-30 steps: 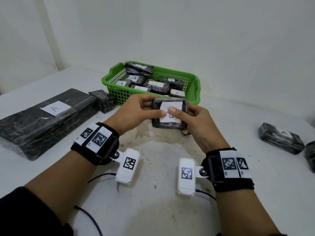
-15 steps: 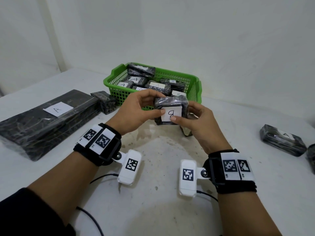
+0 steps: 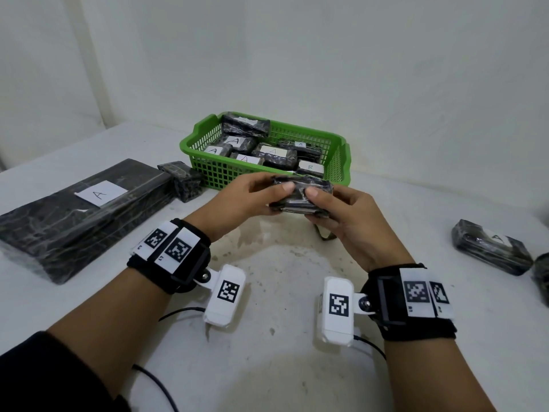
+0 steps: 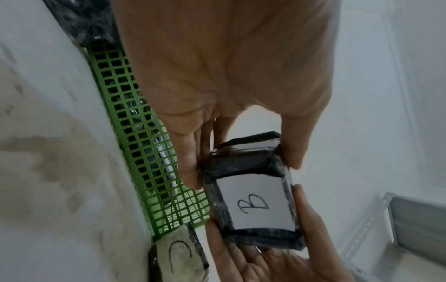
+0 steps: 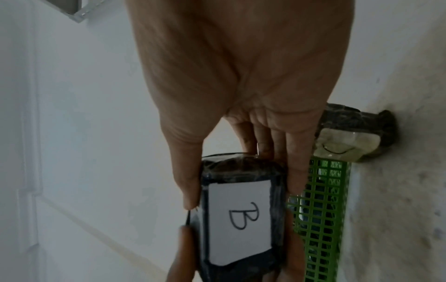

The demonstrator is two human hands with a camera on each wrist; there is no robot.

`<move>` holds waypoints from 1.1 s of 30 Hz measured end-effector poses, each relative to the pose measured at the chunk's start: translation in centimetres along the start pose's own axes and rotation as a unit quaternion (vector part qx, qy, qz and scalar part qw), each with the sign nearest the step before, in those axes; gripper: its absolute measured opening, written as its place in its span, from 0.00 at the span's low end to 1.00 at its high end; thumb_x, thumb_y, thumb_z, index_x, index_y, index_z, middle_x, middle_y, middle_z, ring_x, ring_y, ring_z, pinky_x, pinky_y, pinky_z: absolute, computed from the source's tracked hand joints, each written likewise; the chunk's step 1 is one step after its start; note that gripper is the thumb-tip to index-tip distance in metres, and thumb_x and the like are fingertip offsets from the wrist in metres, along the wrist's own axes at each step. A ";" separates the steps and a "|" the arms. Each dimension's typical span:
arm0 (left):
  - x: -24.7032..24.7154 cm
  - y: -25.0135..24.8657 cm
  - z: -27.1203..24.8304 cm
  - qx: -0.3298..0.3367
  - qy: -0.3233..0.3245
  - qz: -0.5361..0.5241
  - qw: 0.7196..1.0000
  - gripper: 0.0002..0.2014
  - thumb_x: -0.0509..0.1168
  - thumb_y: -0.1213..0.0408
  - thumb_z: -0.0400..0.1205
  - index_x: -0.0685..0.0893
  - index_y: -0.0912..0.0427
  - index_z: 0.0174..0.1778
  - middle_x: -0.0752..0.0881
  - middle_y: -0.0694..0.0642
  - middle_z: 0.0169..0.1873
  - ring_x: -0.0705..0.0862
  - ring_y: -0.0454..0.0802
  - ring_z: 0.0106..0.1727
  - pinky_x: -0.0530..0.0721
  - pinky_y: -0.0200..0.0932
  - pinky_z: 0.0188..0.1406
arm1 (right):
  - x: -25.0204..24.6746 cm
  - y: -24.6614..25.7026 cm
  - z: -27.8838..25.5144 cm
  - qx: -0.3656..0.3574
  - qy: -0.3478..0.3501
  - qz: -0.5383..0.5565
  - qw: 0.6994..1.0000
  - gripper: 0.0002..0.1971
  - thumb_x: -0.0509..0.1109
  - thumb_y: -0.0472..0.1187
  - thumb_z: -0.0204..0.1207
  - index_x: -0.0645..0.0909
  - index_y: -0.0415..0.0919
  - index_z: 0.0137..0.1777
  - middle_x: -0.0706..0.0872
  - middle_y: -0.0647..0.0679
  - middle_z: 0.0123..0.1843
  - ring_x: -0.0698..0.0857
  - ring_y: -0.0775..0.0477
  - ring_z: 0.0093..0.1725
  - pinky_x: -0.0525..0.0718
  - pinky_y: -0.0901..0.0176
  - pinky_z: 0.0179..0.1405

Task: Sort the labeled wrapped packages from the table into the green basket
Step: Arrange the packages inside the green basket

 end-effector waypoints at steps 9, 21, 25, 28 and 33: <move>0.2 0.0 0.0 0.018 -0.018 -0.036 0.999 0.23 0.75 0.61 0.78 0.86 0.64 0.69 0.92 0.61 0.61 0.91 0.60 0.63 0.88 0.53 0.65 | 0.8 0.4 -0.3 -0.032 -0.014 -0.025 0.999 0.20 0.83 0.51 0.63 0.93 0.42 0.53 0.97 0.45 0.50 0.95 0.47 0.52 0.89 0.42 0.66; -0.6 -0.4 0.2 0.061 -0.063 -0.042 0.995 0.26 0.78 0.74 0.78 0.83 0.65 0.73 0.92 0.59 0.62 0.91 0.49 0.62 0.88 0.41 0.57 | 0.0 -0.3 0.6 -0.019 -0.018 -0.023 0.999 0.47 0.93 0.55 0.55 0.82 0.41 0.75 0.92 0.47 0.67 0.91 0.46 0.67 0.89 0.48 0.69; -0.7 -0.6 -0.1 0.095 -0.042 -0.016 0.994 0.38 0.82 0.79 0.69 0.78 0.60 0.75 0.84 0.57 0.71 0.83 0.49 0.75 0.89 0.49 0.65 | 0.4 0.3 0.1 0.032 0.001 0.028 0.999 0.38 0.83 0.56 0.65 0.83 0.34 0.72 0.93 0.38 0.63 0.94 0.37 0.61 0.92 0.46 0.63; -0.2 -0.7 -0.2 0.096 0.004 -0.018 0.995 0.42 0.81 0.85 0.67 0.75 0.61 0.77 0.79 0.59 0.75 0.79 0.51 0.78 0.89 0.52 0.65 | 0.6 0.2 0.0 0.053 -0.001 0.053 0.997 0.27 0.77 0.50 0.75 0.86 0.30 0.67 0.94 0.35 0.59 0.94 0.35 0.59 0.94 0.46 0.58; 0.4 -0.4 -0.3 0.029 0.034 -0.031 0.999 0.42 0.83 0.63 0.72 0.74 0.57 0.82 0.86 0.55 0.72 0.86 0.51 0.72 0.88 0.50 0.68 | 0.2 -0.2 0.1 0.024 -0.024 0.027 0.999 0.15 0.78 0.34 0.79 0.87 0.29 0.64 0.95 0.36 0.57 0.95 0.38 0.58 0.95 0.51 0.51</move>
Point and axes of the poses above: each hand's wrist, its own z-axis towards the middle knuckle, its own x-axis out of the palm, y = z × x, the point moved 2 cm from there along z, towards the middle knuckle
